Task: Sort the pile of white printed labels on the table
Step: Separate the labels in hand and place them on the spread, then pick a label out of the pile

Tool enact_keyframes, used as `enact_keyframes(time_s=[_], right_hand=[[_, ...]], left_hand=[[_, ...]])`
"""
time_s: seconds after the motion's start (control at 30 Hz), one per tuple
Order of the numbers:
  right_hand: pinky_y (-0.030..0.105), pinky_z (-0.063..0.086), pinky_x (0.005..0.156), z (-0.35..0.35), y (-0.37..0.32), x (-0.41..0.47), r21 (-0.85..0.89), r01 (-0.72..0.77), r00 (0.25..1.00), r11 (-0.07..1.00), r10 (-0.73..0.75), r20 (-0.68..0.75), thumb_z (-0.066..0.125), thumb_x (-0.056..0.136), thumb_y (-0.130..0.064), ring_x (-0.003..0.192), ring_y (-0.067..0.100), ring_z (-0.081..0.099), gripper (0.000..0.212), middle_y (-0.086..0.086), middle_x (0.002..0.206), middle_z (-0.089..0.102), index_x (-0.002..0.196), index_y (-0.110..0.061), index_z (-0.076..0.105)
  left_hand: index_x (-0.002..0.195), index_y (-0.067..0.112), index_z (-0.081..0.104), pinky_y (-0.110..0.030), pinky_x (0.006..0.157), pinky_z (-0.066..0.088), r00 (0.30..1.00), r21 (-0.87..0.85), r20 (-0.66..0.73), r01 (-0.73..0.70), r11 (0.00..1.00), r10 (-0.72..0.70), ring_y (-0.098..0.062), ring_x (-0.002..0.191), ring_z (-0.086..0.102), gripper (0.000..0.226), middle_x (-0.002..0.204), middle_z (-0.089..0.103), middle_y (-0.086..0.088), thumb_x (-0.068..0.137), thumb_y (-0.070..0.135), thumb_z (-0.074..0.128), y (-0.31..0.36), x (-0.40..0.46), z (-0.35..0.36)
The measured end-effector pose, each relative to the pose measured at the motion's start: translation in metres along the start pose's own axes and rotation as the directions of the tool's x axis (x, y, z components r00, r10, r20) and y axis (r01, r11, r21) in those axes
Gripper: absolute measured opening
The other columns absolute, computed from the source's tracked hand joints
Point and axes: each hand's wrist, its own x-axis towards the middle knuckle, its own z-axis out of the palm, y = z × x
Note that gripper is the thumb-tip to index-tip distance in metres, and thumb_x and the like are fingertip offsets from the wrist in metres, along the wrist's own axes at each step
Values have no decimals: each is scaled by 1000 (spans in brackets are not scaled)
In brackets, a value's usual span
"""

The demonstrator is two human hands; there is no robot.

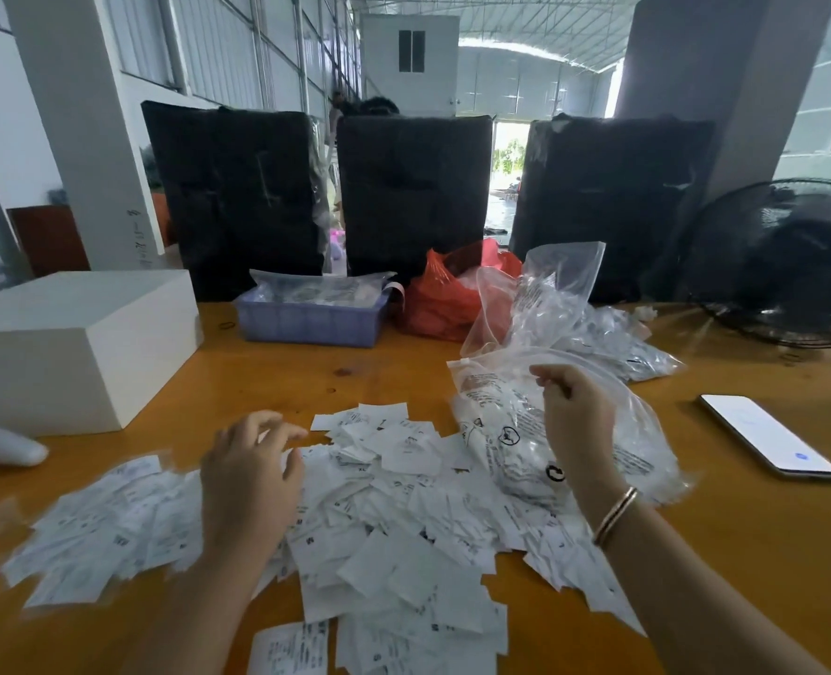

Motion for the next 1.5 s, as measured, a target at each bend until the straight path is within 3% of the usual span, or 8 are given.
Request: enact_keyframes(time_s=[0.13,0.27,0.47,0.73,1.03,1.17,1.33,1.5], right_hand=[[9,40,49,-7,20,29,-377,54,990,925,0,141,47,91,-1,61,10,55,29,8,108,68,104,-9,71],[29,43,91,-4,36,38,-652,178,928,737,94,360,58,89,-14,111,24,56,27,7,126,61,114,-13,66],[29,37,69,4,37,31,-788,285,856,546,225,466,52,91,-42,78,23,50,30,4,87,58,75,-17,57],[29,41,70,-2,36,26,-643,40,927,765,211,308,59,87,-29,77,21,57,20,1,76,63,70,-19,61],[33,38,68,-3,32,29,-680,181,976,710,-43,214,47,94,-26,67,19,53,34,0,70,59,66,-13,61],[36,42,58,5,10,22,-431,212,975,877,-160,155,49,96,-24,57,20,52,29,2,62,60,73,-10,62],[26,53,60,32,-30,-16,75,81,880,994,-107,464,50,96,-19,61,12,61,16,-2,71,66,84,-19,61],[13,47,56,60,-44,-64,150,5,716,989,-109,690,52,94,-21,53,-3,54,17,-6,65,63,79,-26,58]], left_hand=[[86,14,73,-39,71,50,990,-45,18,-140,989,141,-28,91,59,16,100,67,-6,73,5,77,13,-5,3],[82,18,73,-35,69,48,968,-97,39,-243,965,248,-26,89,61,19,92,67,-1,71,4,79,17,-9,4],[82,20,73,-33,72,45,962,-117,63,-256,959,265,-23,90,60,19,89,67,4,73,5,79,18,-8,2],[80,20,74,-35,68,49,954,-141,73,-280,950,292,-23,88,61,20,86,67,5,71,4,80,18,-8,2],[80,19,74,-35,69,51,953,-163,79,-278,947,293,-23,86,61,18,86,68,5,72,3,79,17,-9,3],[83,18,74,-33,72,48,956,-177,78,-265,948,281,-22,88,61,16,88,68,4,76,4,77,20,-9,2],[102,19,70,-32,91,42,969,-335,113,-170,927,218,-16,104,55,14,105,65,9,90,17,64,25,-11,3],[125,46,44,-7,91,30,948,-585,281,47,809,149,20,115,36,42,120,40,40,88,63,45,27,-14,-1]])
